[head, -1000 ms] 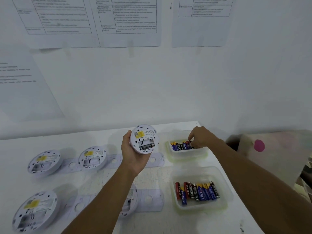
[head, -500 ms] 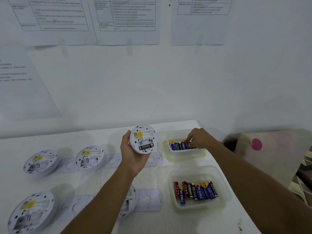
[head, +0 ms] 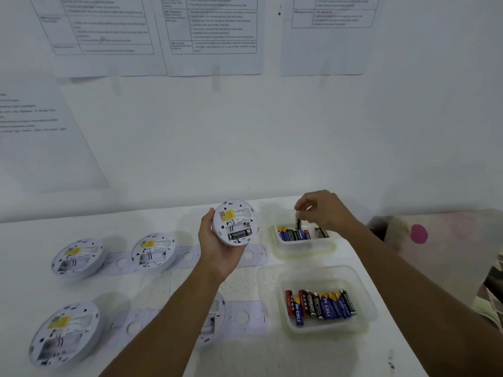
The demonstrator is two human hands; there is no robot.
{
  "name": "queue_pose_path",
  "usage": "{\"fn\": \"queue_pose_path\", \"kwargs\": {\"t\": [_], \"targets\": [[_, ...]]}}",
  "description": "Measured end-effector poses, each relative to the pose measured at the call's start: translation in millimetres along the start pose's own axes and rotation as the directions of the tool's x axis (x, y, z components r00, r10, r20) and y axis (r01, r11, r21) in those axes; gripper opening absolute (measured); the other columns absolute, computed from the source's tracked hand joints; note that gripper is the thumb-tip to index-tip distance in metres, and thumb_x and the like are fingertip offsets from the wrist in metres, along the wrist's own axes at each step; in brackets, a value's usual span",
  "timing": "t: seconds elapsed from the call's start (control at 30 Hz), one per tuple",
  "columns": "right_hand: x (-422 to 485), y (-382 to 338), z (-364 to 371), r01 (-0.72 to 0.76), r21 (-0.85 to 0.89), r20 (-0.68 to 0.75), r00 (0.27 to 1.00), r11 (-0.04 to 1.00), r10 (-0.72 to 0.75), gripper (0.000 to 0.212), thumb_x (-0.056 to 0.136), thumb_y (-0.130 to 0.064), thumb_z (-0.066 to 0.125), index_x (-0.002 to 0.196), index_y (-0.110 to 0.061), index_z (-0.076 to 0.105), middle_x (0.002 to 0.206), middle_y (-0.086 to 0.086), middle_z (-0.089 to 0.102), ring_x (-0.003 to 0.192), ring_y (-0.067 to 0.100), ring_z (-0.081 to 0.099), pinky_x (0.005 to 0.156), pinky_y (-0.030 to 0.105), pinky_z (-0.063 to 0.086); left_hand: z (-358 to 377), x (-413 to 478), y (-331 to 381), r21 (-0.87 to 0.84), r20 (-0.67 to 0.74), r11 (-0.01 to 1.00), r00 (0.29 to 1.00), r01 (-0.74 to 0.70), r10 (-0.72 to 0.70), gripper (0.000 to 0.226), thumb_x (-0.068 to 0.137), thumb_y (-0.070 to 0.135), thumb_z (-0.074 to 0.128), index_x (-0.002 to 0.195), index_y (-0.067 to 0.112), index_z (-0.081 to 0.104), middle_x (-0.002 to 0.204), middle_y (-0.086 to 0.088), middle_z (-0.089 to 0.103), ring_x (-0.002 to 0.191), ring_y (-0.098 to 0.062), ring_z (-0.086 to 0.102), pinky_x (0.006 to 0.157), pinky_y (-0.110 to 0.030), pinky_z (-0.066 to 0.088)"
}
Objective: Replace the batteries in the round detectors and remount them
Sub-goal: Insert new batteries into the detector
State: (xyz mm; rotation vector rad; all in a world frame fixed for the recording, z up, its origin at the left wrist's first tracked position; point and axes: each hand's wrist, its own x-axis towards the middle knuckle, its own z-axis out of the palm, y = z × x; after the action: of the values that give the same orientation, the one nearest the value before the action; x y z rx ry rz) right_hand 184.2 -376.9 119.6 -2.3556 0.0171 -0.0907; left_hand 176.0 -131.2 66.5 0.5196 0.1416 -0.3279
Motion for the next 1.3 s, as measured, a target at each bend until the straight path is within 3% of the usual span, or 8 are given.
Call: {"fn": "queue_pose_path", "kwargs": {"t": [0.2,0.33,0.43,0.57,0.77,0.87,1.17,1.3], "targets": [[-35,-66,32,0.243,0.302,-0.046,0.969,0.922,-0.241,0.015,0.082,-0.011,0.075,0.094,-0.018,0.072,0.088,0.001,0.071,0.071,0.010,0.066,0.065,0.022,0.053,4,-4,-5,0.026,0.038,1.000,0.999,-0.010,0.009,0.048,0.095,0.046,0.045,0.121,0.011,0.065,0.126,-0.020,0.063,0.118,-0.035,0.056,0.116,-0.048,0.031],[-45,-77,65,0.390,0.183,-0.103,0.921,0.903,-0.377,0.014,0.080,-0.012,0.076,0.093,-0.018,0.072,0.090,-0.006,0.069,0.073,0.006,0.066,0.066,0.015,0.051,5,-10,-5,0.062,0.043,0.998,0.999,-0.009,0.006,0.053,0.097,0.047,0.039,0.119,0.008,0.067,0.120,-0.017,0.066,0.108,-0.030,0.063,0.106,-0.043,0.043],[-54,-75,86,0.529,-0.027,-0.157,0.836,0.848,-0.526,0.015,0.079,-0.011,0.075,0.094,-0.015,0.073,0.095,-0.004,0.067,0.076,0.002,0.060,0.072,0.017,0.050,5,-14,-2,0.089,0.024,0.996,1.000,-0.006,0.004,0.053,0.096,0.049,0.039,0.117,0.008,0.066,0.108,-0.014,0.069,0.093,-0.025,0.069,0.080,-0.035,0.058],[-62,-75,104,0.526,-0.011,-0.202,0.832,0.850,-0.517,0.017,0.080,-0.010,0.074,0.097,-0.014,0.076,0.095,-0.001,0.069,0.086,0.006,0.063,0.079,0.014,0.050,4,-15,1,0.119,0.010,0.993,1.000,0.018,-0.020,0.053,0.095,0.050,0.041,0.113,0.007,0.066,0.099,-0.012,0.071,0.084,-0.022,0.070,0.067,-0.030,0.060],[-56,-88,108,0.316,0.239,-0.239,0.936,0.918,-0.260,0.014,0.070,-0.009,0.083,0.080,-0.013,0.073,0.080,-0.004,0.064,0.067,0.000,0.057,0.062,0.007,0.042,-1,-16,5,0.119,0.016,0.993,1.000,0.003,-0.005,0.054,0.096,0.049,0.040,0.120,0.008,0.065,0.108,-0.013,0.070,0.096,-0.025,0.068,0.080,-0.032,0.057],[-54,-88,110,0.279,0.278,-0.223,0.950,0.919,-0.221,0.014,0.069,-0.010,0.084,0.078,-0.011,0.074,0.074,-0.008,0.060,0.065,-0.004,0.054,0.061,0.008,0.041,-1,-18,8,0.146,0.019,0.989,1.000,0.013,-0.015,0.054,0.095,0.049,0.040,0.121,0.008,0.065,0.110,-0.014,0.070,0.098,-0.025,0.067,0.073,-0.031,0.059],[-43,-95,117,0.273,0.237,-0.172,0.956,0.932,-0.237,0.008,0.076,-0.015,0.079,0.073,-0.014,0.072,0.066,-0.009,0.063,0.057,0.000,0.053,0.056,0.010,0.040,-13,-24,31,0.118,0.010,0.993,1.000,-0.007,0.006,0.051,0.096,0.047,0.039,0.120,0.009,0.064,0.115,-0.017,0.066,0.104,-0.029,0.063,0.095,-0.039,0.046],[-38,-71,122,0.263,0.012,-0.095,0.961,0.965,-0.260,0.006,0.085,-0.010,0.069,0.087,-0.015,0.071,0.083,0.001,0.070,0.070,0.012,0.061,0.068,0.021,0.048,-32,-26,54,0.054,-0.018,0.997,0.998,-0.055,0.056,0.048,0.096,0.045,0.041,0.124,0.012,0.061,0.124,-0.018,0.061,0.116,-0.033,0.055,0.115,-0.048,0.032]]}}
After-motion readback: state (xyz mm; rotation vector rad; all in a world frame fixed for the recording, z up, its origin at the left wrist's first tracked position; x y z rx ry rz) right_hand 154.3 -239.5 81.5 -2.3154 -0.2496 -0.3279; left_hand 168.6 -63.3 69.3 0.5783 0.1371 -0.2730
